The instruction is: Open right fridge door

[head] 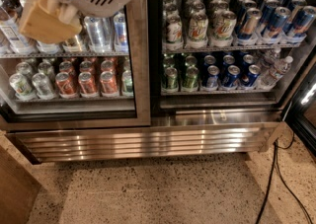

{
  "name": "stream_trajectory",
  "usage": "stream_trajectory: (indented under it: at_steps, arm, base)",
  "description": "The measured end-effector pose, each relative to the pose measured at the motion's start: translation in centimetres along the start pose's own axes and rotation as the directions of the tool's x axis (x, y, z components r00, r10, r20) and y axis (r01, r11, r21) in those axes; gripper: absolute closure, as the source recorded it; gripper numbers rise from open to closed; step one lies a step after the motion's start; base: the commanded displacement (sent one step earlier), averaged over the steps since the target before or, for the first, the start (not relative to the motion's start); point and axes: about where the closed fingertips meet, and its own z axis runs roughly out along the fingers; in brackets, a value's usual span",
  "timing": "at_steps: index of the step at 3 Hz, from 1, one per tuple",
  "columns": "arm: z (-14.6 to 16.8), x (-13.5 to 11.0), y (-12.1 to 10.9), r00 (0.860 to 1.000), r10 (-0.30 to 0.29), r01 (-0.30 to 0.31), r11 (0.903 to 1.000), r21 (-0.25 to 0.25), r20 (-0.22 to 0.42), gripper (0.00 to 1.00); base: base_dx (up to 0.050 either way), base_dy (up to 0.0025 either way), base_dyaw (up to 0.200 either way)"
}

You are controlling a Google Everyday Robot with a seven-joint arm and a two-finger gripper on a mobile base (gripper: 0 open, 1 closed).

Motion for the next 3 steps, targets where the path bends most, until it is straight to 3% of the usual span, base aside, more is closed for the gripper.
stream_trajectory:
  at_steps: [1,2,3]
  arm:
    - [0.00,0.00,0.00,1.000,0.000,0.000,1.0000,0.000,0.000,0.82]
    - [0.00,0.00,0.00,1.000,0.000,0.000,1.0000,0.000,0.000,0.99]
    - [0.00,0.00,0.00,1.000,0.000,0.000,1.0000,0.000,0.000,1.00]
  base:
    - [0.000,0.00000,0.000]
    - [0.000,0.00000,0.000]
    - [0.000,0.00000,0.000]
